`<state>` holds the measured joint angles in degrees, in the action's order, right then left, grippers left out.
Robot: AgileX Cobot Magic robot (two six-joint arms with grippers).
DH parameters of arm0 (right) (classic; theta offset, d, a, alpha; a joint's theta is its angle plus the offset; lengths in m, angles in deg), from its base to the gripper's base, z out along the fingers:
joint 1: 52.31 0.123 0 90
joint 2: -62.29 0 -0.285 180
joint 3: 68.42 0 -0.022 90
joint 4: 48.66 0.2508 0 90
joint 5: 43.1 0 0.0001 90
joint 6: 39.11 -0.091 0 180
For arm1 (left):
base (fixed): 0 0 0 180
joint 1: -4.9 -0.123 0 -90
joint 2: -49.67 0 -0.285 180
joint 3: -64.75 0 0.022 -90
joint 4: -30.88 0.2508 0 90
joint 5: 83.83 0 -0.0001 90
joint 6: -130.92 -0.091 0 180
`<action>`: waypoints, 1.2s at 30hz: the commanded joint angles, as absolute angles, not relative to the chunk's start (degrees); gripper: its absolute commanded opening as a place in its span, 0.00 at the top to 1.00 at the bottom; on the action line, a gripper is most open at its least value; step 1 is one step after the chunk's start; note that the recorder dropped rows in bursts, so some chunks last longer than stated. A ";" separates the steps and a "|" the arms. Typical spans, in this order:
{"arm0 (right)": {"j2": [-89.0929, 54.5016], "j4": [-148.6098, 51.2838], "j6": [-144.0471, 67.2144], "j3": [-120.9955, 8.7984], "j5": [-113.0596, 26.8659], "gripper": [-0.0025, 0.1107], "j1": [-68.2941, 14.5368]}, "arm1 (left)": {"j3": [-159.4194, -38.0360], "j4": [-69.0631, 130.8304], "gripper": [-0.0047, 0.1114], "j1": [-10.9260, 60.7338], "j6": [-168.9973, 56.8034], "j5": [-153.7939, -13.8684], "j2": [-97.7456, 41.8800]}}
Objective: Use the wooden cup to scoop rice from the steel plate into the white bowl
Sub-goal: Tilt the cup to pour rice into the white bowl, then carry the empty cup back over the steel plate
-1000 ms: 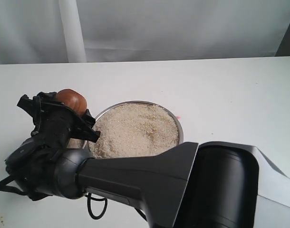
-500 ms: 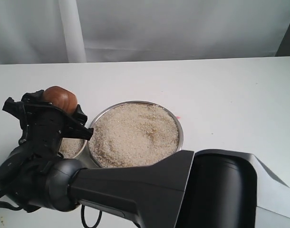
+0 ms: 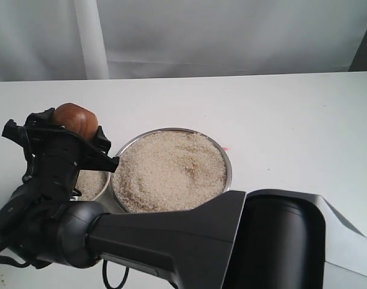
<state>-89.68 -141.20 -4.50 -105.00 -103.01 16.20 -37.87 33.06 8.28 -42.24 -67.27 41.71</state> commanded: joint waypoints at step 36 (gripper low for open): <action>-71.72 -100.72 -3.92 -105.28 -113.06 0.98 1.07 | -38.04 32.79 0.96 8.51 -42.00 -67.48 41.88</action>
<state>-71.10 -97.59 -7.10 -105.00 -111.82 2.46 -37.87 33.06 8.28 -42.24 -67.27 41.71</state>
